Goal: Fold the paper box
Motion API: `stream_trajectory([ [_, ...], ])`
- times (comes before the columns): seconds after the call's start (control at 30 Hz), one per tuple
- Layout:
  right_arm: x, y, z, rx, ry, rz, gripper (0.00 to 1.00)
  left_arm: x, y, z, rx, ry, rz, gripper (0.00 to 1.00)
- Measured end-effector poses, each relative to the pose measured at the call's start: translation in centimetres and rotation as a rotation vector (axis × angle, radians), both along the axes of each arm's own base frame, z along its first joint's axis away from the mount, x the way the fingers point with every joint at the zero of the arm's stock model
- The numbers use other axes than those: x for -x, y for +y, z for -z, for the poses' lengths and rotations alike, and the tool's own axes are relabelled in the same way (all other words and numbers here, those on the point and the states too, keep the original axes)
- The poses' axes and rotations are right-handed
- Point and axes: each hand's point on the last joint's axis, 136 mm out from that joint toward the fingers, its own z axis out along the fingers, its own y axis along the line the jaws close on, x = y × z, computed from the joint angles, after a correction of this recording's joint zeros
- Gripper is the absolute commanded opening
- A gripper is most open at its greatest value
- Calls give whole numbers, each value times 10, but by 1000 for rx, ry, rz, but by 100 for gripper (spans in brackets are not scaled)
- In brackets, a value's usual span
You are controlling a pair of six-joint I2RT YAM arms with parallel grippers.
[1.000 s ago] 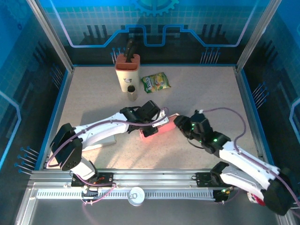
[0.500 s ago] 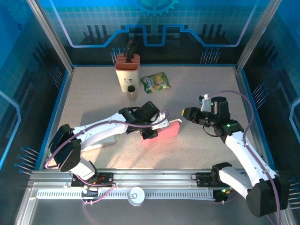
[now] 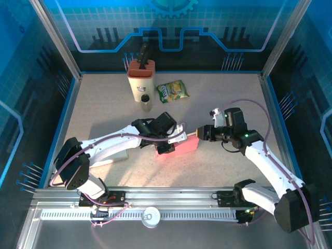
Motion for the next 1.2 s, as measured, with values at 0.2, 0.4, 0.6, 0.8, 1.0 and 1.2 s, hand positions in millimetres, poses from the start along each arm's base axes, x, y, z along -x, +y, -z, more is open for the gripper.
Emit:
stream_trajectory([
  [0.2,0,6,5,18,8,-25,38,0,0,0,0,0,0,29],
  [0.4,0,6,6,40,-2,-24,25,0,0,0,0,0,0,29],
  [0.6,-1,6,6,78,-16,-18,20,0,0,0,-1,1,0,29],
  [0.8,-2,4,7,110,-23,-7,16,0,1,1,-3,2,-1,29],
  [1.0,-3,1,10,145,-30,6,14,1,1,1,-5,3,-1,29],
  [1.2,-3,3,9,183,-49,9,10,1,1,1,-5,4,-1,29],
])
